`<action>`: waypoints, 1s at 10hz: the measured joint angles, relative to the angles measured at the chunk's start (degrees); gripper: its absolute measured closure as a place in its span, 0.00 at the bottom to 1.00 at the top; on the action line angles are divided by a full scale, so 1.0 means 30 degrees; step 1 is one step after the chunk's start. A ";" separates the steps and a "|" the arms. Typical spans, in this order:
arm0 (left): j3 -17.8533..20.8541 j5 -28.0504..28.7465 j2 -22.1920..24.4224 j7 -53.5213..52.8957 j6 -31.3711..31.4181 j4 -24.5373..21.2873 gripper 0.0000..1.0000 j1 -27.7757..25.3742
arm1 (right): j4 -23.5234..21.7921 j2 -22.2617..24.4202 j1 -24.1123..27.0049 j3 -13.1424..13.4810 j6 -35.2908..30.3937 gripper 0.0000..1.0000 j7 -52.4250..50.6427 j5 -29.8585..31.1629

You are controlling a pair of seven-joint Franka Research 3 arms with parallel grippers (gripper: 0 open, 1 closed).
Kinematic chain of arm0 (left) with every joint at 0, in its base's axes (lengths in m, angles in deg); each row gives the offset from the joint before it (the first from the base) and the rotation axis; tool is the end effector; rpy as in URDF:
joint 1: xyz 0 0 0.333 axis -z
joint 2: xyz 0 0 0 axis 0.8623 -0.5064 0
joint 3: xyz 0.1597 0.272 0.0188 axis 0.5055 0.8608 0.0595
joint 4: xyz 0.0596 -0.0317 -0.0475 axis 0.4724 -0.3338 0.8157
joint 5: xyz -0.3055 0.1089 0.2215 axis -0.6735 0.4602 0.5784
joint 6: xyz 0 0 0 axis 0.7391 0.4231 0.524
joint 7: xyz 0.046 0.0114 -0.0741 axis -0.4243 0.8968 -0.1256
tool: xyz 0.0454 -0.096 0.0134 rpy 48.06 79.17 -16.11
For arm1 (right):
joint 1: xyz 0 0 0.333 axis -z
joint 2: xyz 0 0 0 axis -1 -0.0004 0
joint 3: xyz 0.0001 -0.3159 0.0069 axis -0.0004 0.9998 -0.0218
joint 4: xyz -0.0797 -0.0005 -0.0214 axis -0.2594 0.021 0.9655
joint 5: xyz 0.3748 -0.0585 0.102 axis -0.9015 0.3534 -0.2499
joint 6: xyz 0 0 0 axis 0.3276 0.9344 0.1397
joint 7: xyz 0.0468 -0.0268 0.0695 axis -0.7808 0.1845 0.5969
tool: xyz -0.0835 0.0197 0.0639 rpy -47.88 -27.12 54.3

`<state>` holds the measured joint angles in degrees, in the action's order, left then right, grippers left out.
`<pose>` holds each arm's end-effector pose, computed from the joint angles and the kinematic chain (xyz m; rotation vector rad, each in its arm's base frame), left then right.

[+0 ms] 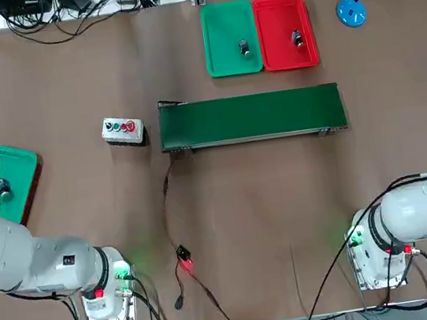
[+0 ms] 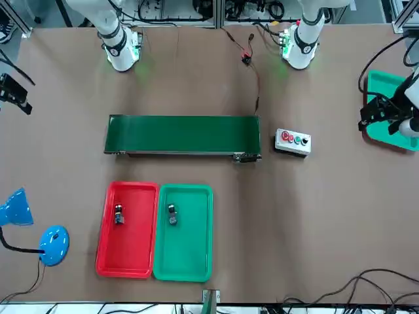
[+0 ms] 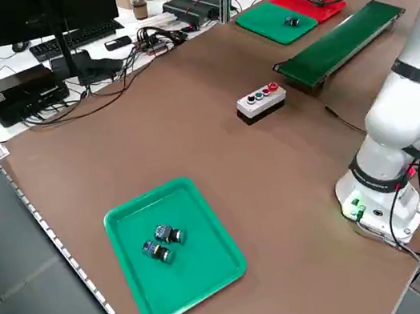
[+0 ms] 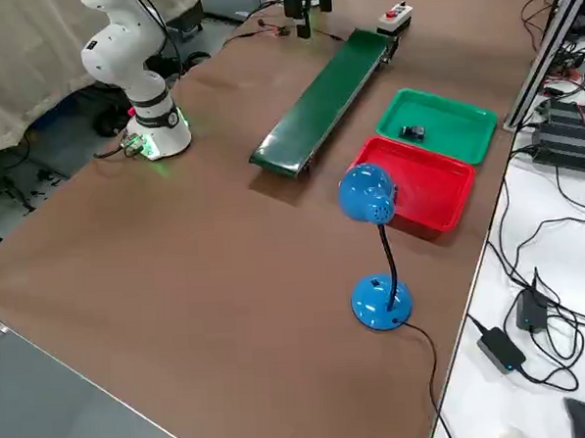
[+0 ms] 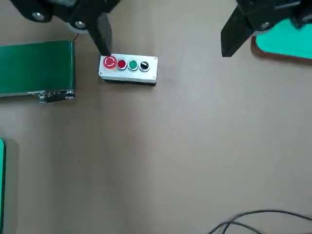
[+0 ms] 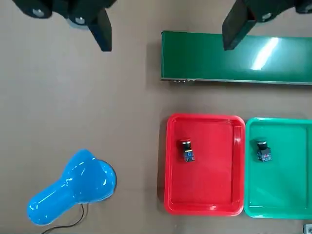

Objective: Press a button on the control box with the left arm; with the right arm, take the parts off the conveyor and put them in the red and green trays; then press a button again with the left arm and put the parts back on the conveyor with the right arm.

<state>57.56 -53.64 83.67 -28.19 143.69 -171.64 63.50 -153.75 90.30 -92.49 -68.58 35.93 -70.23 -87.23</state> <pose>0.5748 -0.0180 0.6261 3.0870 -0.1488 0.0753 0.5404 -0.0352 0.6782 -3.1207 -0.0286 -0.1215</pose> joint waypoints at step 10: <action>-0.0849 -0.0004 0.0102 0.0711 0.0114 -0.3432 0.07 0.0620 | -0.0004 0.0034 -0.0214 0.0025 -0.0810 0.00 -0.0087 0.0008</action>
<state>55.01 -53.65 83.98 -26.05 144.04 -181.94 65.36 -153.76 90.40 -93.13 -68.50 33.50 -70.49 -87.21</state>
